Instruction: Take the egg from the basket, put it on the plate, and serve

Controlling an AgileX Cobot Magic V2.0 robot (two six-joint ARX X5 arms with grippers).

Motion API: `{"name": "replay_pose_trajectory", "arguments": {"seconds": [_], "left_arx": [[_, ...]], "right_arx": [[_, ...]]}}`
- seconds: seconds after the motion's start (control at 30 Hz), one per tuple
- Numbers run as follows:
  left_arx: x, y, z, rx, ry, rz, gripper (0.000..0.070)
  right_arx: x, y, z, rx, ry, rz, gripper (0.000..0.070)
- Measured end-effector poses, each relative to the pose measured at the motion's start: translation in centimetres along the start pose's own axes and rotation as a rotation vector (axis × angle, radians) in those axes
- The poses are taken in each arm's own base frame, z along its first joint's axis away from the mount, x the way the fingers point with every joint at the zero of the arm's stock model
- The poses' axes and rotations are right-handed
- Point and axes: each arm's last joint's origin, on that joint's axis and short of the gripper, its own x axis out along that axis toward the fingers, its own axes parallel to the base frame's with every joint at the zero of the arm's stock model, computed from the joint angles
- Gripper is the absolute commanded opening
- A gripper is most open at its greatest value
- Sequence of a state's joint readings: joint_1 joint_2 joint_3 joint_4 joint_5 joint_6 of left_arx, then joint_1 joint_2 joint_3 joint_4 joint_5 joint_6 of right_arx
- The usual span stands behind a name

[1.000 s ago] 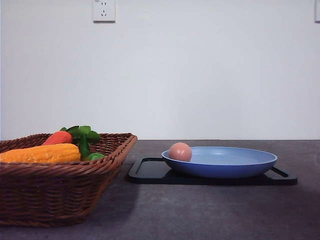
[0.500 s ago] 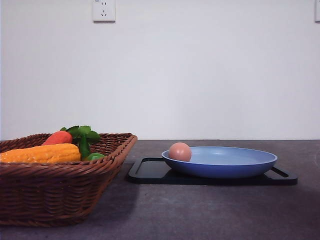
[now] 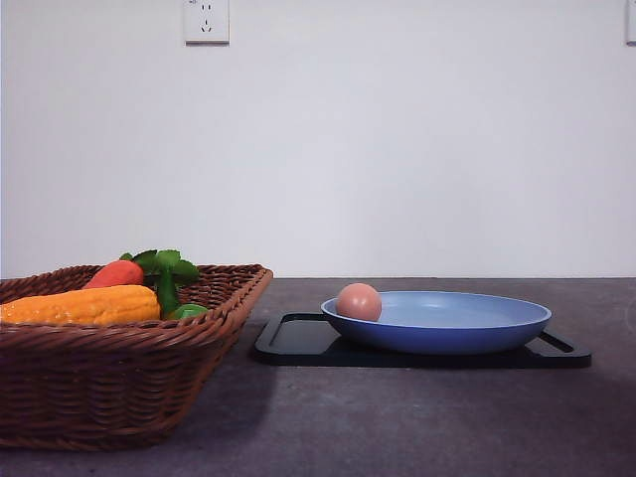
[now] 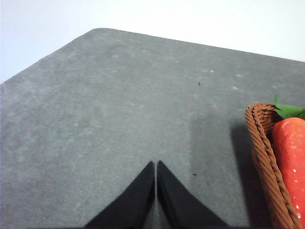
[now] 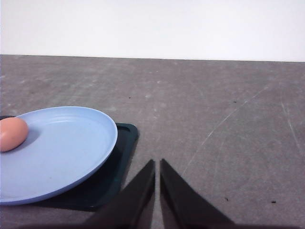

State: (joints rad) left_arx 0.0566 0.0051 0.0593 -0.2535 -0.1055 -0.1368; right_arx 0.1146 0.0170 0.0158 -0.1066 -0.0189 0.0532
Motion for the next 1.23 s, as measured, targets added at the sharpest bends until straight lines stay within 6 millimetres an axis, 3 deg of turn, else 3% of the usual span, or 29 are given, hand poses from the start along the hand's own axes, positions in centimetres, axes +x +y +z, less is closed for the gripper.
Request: {"name": "replay_pose_trajectory", "arguments": {"seconds": [1.23], "left_arx": [[0.00, 0.00, 0.00, 0.000, 0.000, 0.000, 0.0000]], "right_arx": [[0.00, 0.00, 0.00, 0.000, 0.000, 0.000, 0.0000]]}}
